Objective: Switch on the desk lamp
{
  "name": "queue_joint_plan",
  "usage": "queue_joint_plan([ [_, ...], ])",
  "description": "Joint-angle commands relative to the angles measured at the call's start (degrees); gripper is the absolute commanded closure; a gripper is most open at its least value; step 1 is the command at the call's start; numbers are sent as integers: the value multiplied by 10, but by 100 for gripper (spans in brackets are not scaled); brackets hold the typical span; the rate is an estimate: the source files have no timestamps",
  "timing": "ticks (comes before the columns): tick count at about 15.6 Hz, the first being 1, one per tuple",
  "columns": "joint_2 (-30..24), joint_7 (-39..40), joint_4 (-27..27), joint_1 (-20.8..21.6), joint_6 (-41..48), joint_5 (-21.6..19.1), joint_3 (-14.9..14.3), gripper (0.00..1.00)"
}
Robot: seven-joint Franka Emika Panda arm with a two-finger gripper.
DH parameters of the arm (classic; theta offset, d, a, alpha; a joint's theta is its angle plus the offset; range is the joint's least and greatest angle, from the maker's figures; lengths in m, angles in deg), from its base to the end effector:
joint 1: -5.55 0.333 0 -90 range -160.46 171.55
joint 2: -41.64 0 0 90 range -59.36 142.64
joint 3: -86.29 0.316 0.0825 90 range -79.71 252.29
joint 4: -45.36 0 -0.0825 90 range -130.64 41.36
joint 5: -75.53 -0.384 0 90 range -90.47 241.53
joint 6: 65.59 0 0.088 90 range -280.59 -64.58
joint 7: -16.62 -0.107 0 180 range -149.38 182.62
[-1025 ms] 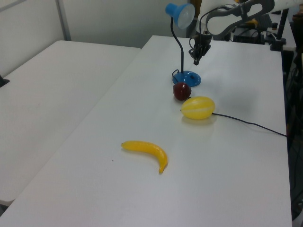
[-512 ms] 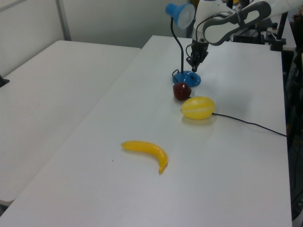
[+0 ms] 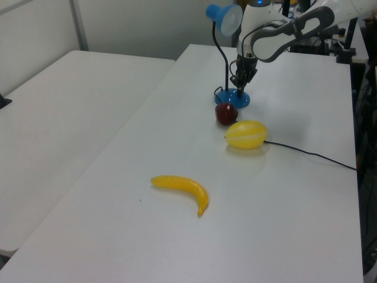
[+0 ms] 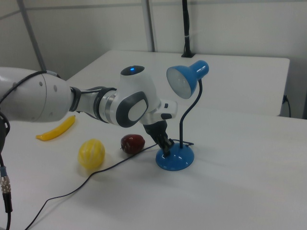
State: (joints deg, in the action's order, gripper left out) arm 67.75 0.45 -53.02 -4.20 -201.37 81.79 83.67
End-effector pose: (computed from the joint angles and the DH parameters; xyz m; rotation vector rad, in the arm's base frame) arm 0.6682 -0.1444 0.3437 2.9631 -0.6325 0.3044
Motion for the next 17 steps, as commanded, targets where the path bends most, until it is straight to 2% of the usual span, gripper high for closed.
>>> queue_joint_plan([
  [1,3,-45,-6,5,-31,34,1,100],
  [17,19,-49,-5,4,-40,47,7,100],
])
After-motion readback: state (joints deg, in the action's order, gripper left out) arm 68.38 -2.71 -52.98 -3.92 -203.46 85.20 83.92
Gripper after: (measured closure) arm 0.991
